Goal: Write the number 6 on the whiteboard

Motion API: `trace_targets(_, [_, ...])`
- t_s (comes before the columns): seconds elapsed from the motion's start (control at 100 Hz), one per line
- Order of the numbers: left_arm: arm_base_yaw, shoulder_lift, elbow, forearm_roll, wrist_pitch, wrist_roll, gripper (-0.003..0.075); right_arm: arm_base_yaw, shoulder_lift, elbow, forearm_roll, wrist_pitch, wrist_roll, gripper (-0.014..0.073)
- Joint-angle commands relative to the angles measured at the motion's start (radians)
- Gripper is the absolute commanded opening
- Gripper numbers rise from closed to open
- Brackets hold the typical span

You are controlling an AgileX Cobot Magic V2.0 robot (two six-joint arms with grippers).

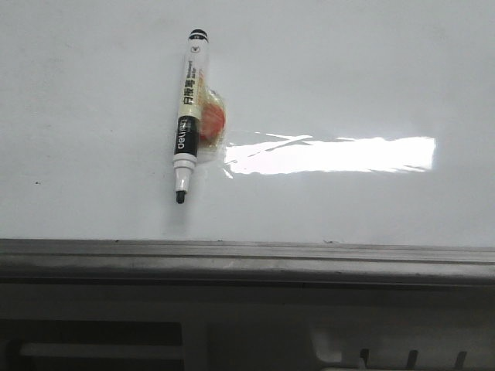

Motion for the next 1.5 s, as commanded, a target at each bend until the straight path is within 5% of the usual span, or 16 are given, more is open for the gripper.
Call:
trace_targets(0.0, [0.000,-0.031,0.047,-0.002,-0.057,-0.007,-0.0019,-0.006,-0.019,0.028,-0.002,-0.034,-0.004,-0.0053])
trace_targets(0.74, [0.000,-0.031,0.047,-0.002,-0.057,-0.007,-0.0019,-0.006,-0.019,0.028,-0.014,-0.044,-0.004,-0.0053])
trace_targets(0.94, [0.000,-0.031,0.047,-0.002,-0.057,-0.007,-0.0019,-0.006,-0.019,0.028,-0.479,-0.206,-0.004,-0.0053])
trace_targets(1.05, [0.000,-0.031,0.047,-0.002,-0.057,-0.007,-0.0019,-0.006,-0.019,0.024,-0.574,-0.289,-0.004,-0.0053])
trace_targets(1.15, [0.000,-0.031,0.047,0.023,-0.059,-0.005,-0.0019,-0.006,-0.019,0.024,-0.562,-0.385,0.004,-0.0053])
trace_targets(1.23, [0.000,-0.031,0.047,-0.006,-0.102,-0.005,-0.0019,-0.006,-0.019,0.026,-0.432,-0.499,0.151,-0.0053])
trace_targets(1.49, [0.000,-0.031,0.047,-0.631,-0.239,-0.005,-0.0019,-0.006,-0.019,0.025,-0.075,-0.442,0.470,-0.0053])
